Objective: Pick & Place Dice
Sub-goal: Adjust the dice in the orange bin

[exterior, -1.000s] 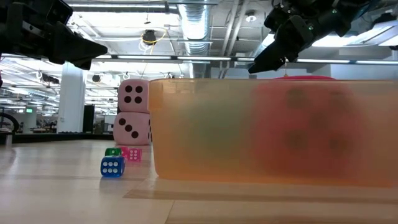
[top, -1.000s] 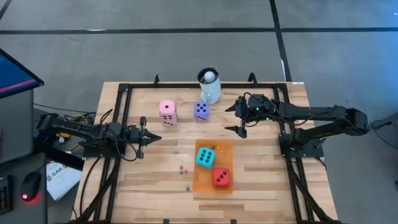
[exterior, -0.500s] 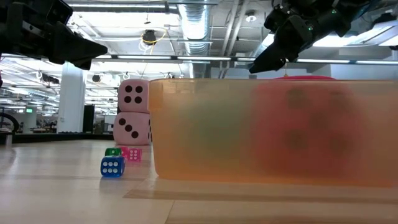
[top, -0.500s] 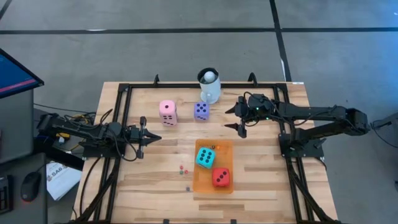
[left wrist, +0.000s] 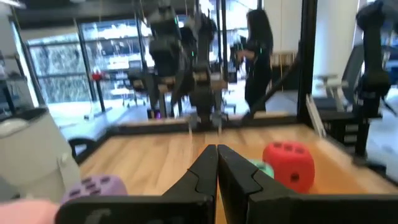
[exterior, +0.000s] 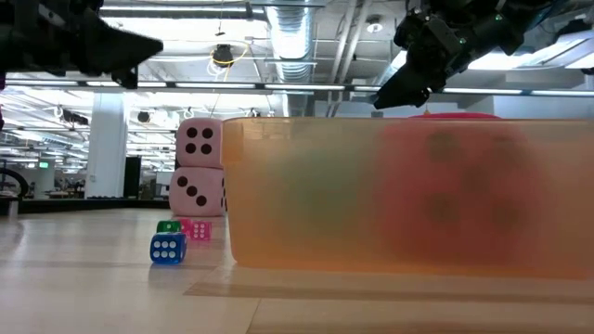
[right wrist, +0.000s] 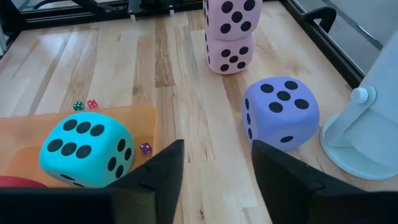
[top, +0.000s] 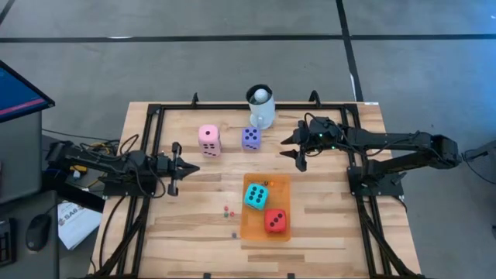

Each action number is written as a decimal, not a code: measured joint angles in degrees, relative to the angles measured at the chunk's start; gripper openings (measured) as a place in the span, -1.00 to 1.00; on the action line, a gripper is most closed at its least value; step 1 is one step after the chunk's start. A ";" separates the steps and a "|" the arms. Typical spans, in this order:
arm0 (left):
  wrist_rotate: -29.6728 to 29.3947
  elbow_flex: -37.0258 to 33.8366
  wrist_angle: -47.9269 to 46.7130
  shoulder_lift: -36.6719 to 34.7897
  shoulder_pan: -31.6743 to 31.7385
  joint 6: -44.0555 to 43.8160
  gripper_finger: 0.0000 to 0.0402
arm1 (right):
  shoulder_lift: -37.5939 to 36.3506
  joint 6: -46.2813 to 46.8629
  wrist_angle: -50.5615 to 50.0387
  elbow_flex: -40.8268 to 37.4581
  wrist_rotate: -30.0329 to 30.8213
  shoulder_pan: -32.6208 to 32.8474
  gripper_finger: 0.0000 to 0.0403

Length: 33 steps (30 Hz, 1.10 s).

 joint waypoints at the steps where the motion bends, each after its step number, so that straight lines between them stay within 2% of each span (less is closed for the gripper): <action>1: 0.00 0.01 0.99 0.45 -0.01 -0.09 -1.00 | 0.00 0.00 0.00 0.00 0.00 0.00 -0.13; 7: -0.55 0.00 7.77 7.67 -0.02 -1.46 -1.00 | 0.00 -0.02 0.02 0.00 0.00 0.00 -0.27; 19: -2.91 1.83 27.66 35.78 -0.02 -5.77 -1.00 | 0.00 -0.02 0.13 0.00 0.00 0.00 -0.32; 26: -2.89 7.96 28.38 47.30 0.66 -3.96 -1.00 | 0.00 -0.07 4.87 0.02 0.05 1.71 -0.42; 33: -2.88 10.99 28.52 52.80 1.94 -4.33 -1.00 | 0.00 -0.07 6.70 0.07 0.04 5.92 -0.67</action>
